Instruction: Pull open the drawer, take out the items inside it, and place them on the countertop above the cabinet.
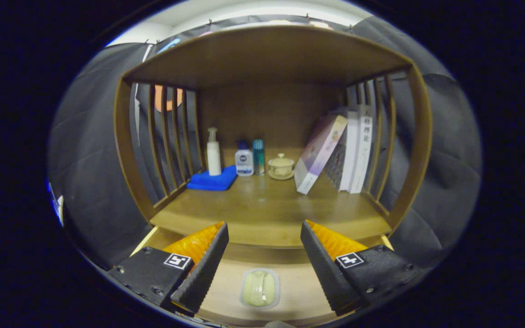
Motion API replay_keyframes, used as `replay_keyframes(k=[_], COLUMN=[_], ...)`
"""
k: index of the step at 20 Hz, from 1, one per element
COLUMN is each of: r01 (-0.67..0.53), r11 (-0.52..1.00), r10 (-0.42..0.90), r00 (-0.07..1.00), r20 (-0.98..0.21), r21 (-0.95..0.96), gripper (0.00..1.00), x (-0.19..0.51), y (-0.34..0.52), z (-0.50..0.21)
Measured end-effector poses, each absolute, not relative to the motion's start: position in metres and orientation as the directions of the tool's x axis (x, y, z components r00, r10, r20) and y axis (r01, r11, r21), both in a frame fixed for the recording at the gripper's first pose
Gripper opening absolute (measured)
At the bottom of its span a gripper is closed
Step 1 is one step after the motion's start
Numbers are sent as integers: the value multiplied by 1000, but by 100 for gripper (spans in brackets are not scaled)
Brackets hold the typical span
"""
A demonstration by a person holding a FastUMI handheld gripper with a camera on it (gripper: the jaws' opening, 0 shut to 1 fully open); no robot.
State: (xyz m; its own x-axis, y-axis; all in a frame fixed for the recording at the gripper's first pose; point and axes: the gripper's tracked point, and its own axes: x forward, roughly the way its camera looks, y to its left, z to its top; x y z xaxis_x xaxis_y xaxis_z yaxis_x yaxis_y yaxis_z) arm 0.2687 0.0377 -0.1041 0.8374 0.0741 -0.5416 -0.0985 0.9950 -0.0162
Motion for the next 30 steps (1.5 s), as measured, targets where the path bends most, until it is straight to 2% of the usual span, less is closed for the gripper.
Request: replay_keyframes(k=[2,4,10,17,20,21,24,25,27,30], r01=[-106,-117,-103,-54,-18,-26,-27,-32,-34,-24], r11=[994,993,995,997,998,998,998,998,999,999], r10=[75,86,47,-28,-52,-49,-48,-44,-32,-21], r00=[754,671,495,298,246,240,230,236,233,264], r20=[-653,-737,-868,-954,-968,-969,-972,-971,-972,-964], r21=[-8,9,-5,-46,-58,-57,-55,-53,-41,-28], gripper=[100,94,88,62,38,34,31,26,22,21], x=[266,257,240,220,212,212,211,211,211,211], y=[39,44,39,31,30,30,29,31,31,29], z=[-135,-159,-208,-250,-255,-256,-260,-257,-254,-236])
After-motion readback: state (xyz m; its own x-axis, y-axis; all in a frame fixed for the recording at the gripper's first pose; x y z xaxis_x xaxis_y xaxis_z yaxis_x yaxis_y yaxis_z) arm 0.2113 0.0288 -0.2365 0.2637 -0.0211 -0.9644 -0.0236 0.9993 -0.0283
